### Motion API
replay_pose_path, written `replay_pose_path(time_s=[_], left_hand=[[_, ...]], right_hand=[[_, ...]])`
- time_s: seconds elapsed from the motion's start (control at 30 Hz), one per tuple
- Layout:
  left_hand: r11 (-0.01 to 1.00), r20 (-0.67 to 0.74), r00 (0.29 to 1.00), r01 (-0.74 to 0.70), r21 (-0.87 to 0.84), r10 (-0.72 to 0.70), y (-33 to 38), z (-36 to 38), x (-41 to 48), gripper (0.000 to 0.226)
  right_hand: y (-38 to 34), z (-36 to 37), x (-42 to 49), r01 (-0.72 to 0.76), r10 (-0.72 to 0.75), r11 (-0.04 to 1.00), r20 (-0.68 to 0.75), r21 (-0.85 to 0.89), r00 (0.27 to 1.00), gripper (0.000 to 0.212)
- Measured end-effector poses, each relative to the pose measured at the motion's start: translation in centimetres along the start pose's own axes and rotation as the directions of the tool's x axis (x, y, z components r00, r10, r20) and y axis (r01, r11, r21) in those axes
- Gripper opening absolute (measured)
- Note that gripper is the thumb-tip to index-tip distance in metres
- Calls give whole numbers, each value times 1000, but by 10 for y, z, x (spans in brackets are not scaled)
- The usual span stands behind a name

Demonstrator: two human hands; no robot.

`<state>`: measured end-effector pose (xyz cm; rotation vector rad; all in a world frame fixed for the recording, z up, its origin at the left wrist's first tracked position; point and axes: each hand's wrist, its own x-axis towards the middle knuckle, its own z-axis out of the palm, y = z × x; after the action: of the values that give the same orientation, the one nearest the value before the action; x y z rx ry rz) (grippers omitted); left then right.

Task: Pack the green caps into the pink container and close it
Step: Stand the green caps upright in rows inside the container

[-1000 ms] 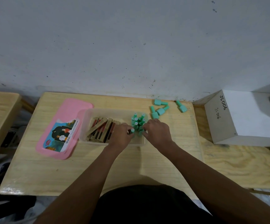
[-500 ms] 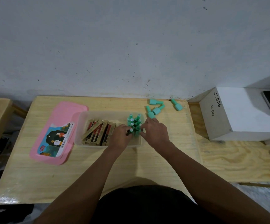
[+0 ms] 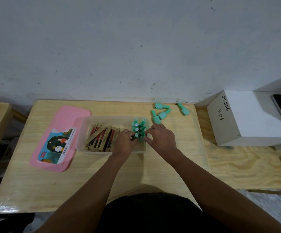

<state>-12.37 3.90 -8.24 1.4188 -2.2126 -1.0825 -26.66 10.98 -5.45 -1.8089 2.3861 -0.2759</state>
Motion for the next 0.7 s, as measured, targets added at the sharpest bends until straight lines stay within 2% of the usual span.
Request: replay_pose_path(time_s=[0.2,0.37,0.5,0.63,0.7], left_hand=[[999,-12,999,38,-10,-38,-3,3,2,32],[997,-2,999,41,60,-41,1,-10,2,47],[974,-111,982,-131,187,154,18,-30,3,42],[909,-266,879,-334,250,396,46,-31,18,30],[888,-285,851,-369,274,442,64,-20,31,25]], right_hand=[[16,-13,-6,-18,19,997,-15,77,1000,28],[54,-29,-13,-150,156,978,-30,144,987,23],[96,-37,-11,-335,339,922,13,195,941,20],[141,-39,-5,-479,485,805,77,349,871,20],[160,-38,2,-509,513,767,104,389,852,21]])
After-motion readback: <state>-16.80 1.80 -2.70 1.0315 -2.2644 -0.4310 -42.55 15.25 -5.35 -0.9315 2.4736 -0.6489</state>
